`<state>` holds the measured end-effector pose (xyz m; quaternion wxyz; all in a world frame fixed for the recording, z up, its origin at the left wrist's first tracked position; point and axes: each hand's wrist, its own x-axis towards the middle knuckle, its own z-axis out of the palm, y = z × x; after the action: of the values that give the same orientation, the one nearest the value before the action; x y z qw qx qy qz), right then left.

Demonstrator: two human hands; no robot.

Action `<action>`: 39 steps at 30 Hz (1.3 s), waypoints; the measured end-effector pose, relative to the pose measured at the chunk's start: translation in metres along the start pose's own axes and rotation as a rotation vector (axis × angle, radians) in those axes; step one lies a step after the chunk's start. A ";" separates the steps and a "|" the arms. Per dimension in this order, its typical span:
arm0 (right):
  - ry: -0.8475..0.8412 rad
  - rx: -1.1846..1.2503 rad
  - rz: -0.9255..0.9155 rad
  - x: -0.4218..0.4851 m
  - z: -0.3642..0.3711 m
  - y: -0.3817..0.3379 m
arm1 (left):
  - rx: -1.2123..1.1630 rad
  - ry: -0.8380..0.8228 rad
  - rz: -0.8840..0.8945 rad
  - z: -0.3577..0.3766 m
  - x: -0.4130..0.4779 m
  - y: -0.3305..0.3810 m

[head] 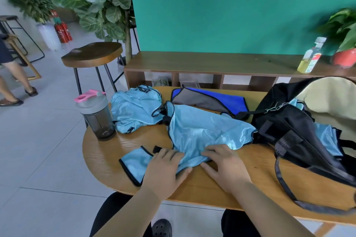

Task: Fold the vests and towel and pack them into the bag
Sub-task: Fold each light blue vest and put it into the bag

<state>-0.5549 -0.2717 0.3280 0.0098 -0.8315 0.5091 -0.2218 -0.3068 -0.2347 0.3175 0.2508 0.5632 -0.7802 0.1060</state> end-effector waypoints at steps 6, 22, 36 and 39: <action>0.150 -0.008 0.284 0.001 -0.004 -0.005 | 0.011 -0.036 -0.025 -0.009 0.000 0.005; 0.196 -0.145 0.380 0.006 -0.007 0.007 | -0.900 0.367 -0.965 -0.085 0.018 -0.005; 0.585 1.430 0.711 0.097 -0.198 -0.033 | -1.766 0.545 -0.728 -0.222 0.147 -0.020; 0.512 1.530 0.862 0.122 -0.211 -0.027 | -1.909 0.483 -0.693 -0.224 0.177 -0.013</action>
<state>-0.5653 -0.3183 0.5688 0.5270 -0.2615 0.4762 -0.6536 -0.2759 -0.2850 0.5976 0.7578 0.2876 -0.2642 -0.5228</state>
